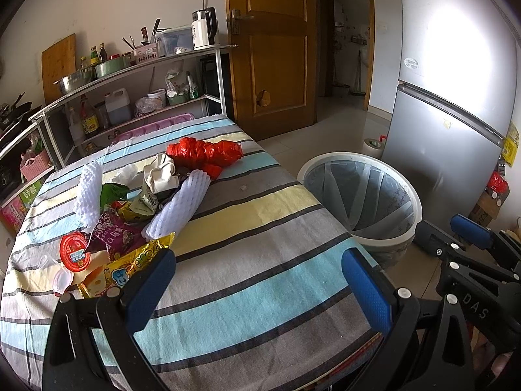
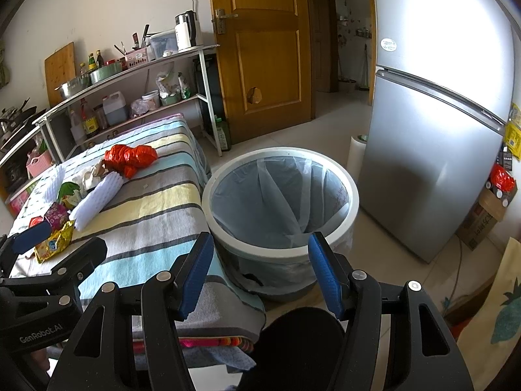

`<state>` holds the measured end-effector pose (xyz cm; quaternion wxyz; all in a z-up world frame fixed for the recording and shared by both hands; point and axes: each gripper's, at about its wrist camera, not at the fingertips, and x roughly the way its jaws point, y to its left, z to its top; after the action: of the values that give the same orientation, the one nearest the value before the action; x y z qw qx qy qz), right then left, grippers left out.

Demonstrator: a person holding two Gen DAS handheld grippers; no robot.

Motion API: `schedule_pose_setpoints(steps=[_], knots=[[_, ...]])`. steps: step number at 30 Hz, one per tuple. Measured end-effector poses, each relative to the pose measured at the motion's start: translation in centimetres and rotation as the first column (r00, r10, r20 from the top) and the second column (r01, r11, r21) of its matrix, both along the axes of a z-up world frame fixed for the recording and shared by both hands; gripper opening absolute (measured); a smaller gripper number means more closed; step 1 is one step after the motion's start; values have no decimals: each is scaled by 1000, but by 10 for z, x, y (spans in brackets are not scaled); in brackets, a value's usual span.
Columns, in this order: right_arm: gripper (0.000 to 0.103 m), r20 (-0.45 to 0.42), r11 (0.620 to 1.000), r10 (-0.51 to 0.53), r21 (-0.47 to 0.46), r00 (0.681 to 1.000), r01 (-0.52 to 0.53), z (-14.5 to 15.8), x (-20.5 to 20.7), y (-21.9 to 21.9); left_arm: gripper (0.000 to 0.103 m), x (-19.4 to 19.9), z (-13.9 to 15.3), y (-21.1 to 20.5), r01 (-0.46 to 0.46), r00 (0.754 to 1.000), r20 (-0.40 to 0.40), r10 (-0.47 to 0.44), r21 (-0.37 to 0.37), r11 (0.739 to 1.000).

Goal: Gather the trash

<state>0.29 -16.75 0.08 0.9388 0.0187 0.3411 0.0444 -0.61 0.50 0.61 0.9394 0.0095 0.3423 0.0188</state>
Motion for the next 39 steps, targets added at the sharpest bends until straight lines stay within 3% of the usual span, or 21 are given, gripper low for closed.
schedule_pose_setpoints(steps=[39], knots=[[61,5,1000,-2,-1,1000,2,4,-1,-1,103,-1,1,3,-3,1000,0,3,-1,1000]])
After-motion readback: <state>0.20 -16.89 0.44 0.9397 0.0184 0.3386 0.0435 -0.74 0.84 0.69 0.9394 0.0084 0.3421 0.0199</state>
